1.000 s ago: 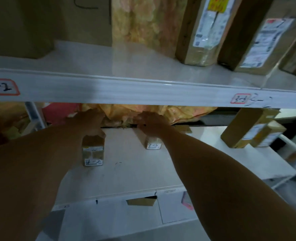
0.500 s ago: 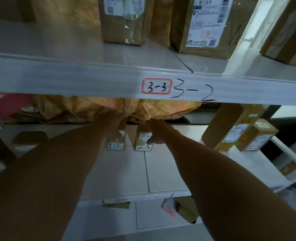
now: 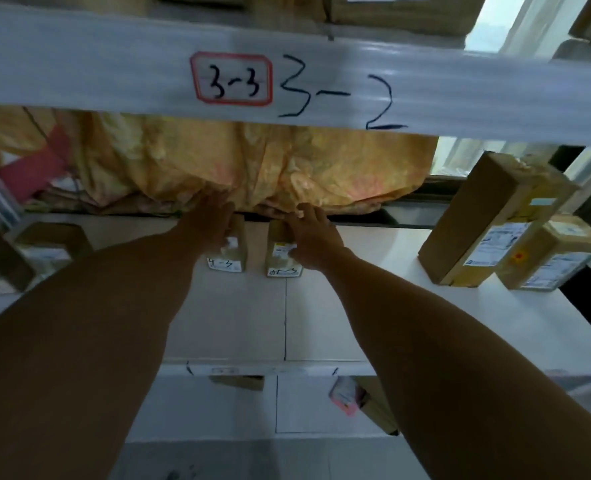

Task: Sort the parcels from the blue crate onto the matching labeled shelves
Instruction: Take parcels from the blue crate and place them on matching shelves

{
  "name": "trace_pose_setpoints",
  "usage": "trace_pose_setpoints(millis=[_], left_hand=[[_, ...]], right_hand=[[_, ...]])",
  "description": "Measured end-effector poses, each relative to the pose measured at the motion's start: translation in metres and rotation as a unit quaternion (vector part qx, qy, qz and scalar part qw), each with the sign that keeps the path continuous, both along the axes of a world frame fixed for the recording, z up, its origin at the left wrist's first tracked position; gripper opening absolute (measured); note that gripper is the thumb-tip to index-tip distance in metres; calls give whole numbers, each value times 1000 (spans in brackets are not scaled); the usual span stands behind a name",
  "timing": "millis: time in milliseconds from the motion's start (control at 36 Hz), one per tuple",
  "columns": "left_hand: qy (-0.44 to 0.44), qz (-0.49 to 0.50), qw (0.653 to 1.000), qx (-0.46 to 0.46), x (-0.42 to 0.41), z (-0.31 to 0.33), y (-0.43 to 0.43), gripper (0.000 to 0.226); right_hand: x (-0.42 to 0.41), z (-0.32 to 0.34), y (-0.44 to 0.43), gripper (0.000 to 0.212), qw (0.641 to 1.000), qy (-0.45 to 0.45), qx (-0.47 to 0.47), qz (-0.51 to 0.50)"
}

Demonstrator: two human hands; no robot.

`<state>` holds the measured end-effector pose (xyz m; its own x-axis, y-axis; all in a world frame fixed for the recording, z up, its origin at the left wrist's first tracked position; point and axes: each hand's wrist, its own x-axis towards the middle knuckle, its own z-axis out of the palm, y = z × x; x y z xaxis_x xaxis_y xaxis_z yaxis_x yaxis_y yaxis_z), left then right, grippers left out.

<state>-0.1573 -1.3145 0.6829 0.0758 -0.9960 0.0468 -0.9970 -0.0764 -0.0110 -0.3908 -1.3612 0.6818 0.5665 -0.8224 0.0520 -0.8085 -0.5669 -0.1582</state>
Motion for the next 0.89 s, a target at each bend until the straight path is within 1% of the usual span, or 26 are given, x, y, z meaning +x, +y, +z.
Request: trace_pose_setpoints(millis=[83,139,194,222,250,306,333,417,611,722,889], left_hand=[[0,0,1000,2,-3,4,11,85],[-7,1,1000,6,-4,7,24,94],[10,13,1000,3,-2,9,43,97],[16,24,1000,1,0,9,50,94],[19,37,999,5,1,11,59,86],[28,60,997,24,3,11,76,61],[33,64,997,28,3,10,83,54],[40,57,997,26,-3,11,100,46],[-19,30,998,56,-22,16,117,49],[-25,35,998,53,-18,11,119,52],[-27,42,998,31,-17,4,122,50]], right_hand=[[-4,-3,5,69,999,-31,26,-3],[-6,-5,12,67,999,-40,18,0],[-8,-6,22,66,999,-47,14,6],[-8,-5,28,63,999,-43,11,6],[-9,-3,32,61,999,-35,6,7],[-13,-1,40,56,1000,-20,-2,11],[-15,0,43,55,1000,-17,-4,13],[-26,6,51,52,1000,-6,-7,14],[-41,4,65,53,1000,-25,13,3],[-39,-5,71,54,1000,-15,14,5],[-41,-8,73,52,999,-33,23,-10]])
